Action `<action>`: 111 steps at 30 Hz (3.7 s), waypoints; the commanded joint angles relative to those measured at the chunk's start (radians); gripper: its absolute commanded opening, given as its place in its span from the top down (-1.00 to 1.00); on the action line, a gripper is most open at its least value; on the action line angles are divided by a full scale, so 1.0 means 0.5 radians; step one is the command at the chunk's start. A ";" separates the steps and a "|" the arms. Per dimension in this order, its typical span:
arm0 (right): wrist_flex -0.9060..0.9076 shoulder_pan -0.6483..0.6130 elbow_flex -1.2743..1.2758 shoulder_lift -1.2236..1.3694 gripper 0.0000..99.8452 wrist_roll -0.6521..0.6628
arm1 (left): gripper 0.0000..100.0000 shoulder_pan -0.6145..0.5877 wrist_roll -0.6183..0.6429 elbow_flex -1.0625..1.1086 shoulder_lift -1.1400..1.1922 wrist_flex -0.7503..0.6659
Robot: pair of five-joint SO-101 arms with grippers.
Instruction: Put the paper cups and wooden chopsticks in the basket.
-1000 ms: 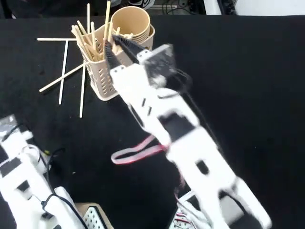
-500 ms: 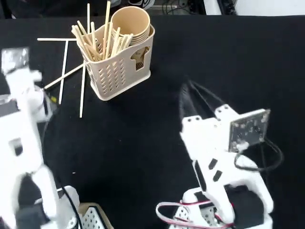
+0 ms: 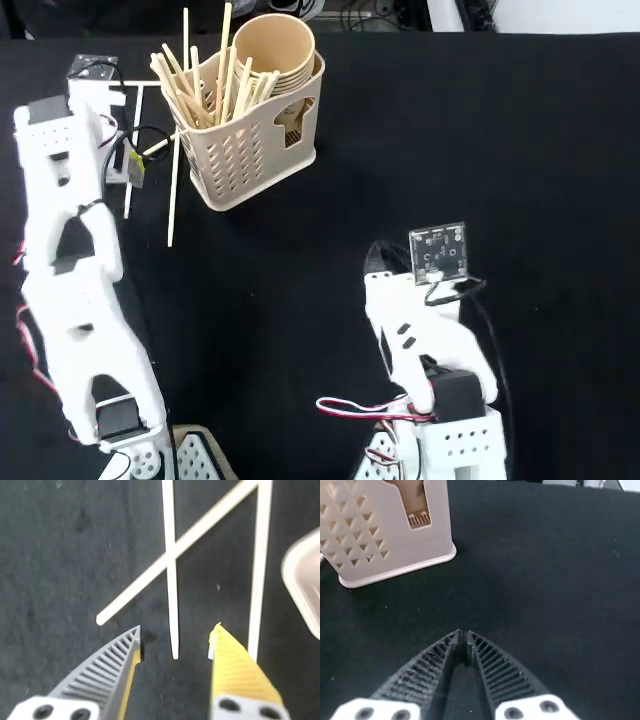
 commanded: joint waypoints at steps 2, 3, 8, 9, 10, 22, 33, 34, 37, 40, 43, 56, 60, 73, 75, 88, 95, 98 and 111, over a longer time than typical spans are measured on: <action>-0.058 0.012 0.063 -0.161 0.98 -0.009 | 0.55 0.014 -0.018 -1.088 0.592 0.215; -0.046 0.012 0.078 -0.198 0.98 -0.006 | 0.55 0.014 -0.018 -1.229 0.697 0.255; 0.052 0.006 0.115 -0.351 0.98 -0.006 | 0.55 0.005 -0.018 -1.772 1.151 0.384; 0.061 0.006 0.115 -0.351 0.98 -0.006 | 0.55 -0.002 -0.021 -1.797 1.215 0.393; 0.061 -0.006 0.115 -0.348 0.98 -0.009 | 0.55 -0.005 -0.025 -1.784 1.261 0.390; 0.049 -0.068 0.158 -0.348 0.98 -0.009 | 0.95 -0.115 0.114 -1.769 1.280 0.583; -0.129 -0.068 0.269 -0.348 0.98 -0.003 | 0.94 -0.176 0.107 -1.588 1.252 0.592; -0.129 -0.068 0.269 -0.345 0.98 -0.003 | 0.94 -0.180 0.107 -1.508 1.221 0.592; -0.129 -0.064 0.269 -0.345 0.98 -0.003 | 0.94 -0.210 0.049 -1.143 1.074 0.592; -0.132 -0.064 0.269 -0.345 0.98 -0.003 | 0.94 -0.253 0.028 -0.674 0.822 0.592; -0.132 -0.064 0.269 -0.345 0.98 -0.003 | 0.94 -0.275 0.031 -0.133 0.476 0.589; -0.132 -0.064 0.269 -0.345 0.98 -0.003 | 0.94 -0.468 -0.273 1.815 -1.200 0.206; -0.129 -0.064 0.269 -0.345 0.98 -0.003 | 0.94 -0.612 -0.384 2.325 -1.602 -0.028; -0.126 -0.064 0.269 -0.345 0.98 -0.006 | 0.94 -0.855 -0.190 3.033 -2.740 -0.552; -0.126 -0.064 0.269 -0.345 0.98 -0.006 | 0.94 -0.775 -0.074 3.181 -3.050 -0.638; -0.123 -0.068 0.265 -0.345 0.98 -0.009 | 0.94 0.008 0.666 3.629 -4.609 -1.939; -0.123 -0.068 0.262 -0.345 0.98 -0.009 | 0.94 0.680 0.681 3.574 -4.226 -3.167; -0.123 -0.068 0.265 -0.345 0.98 -0.009 | 0.94 0.821 0.697 3.227 -3.741 -3.096; -0.129 -0.068 0.269 -0.345 0.98 0.000 | 0.94 0.827 0.924 2.487 -2.219 -3.075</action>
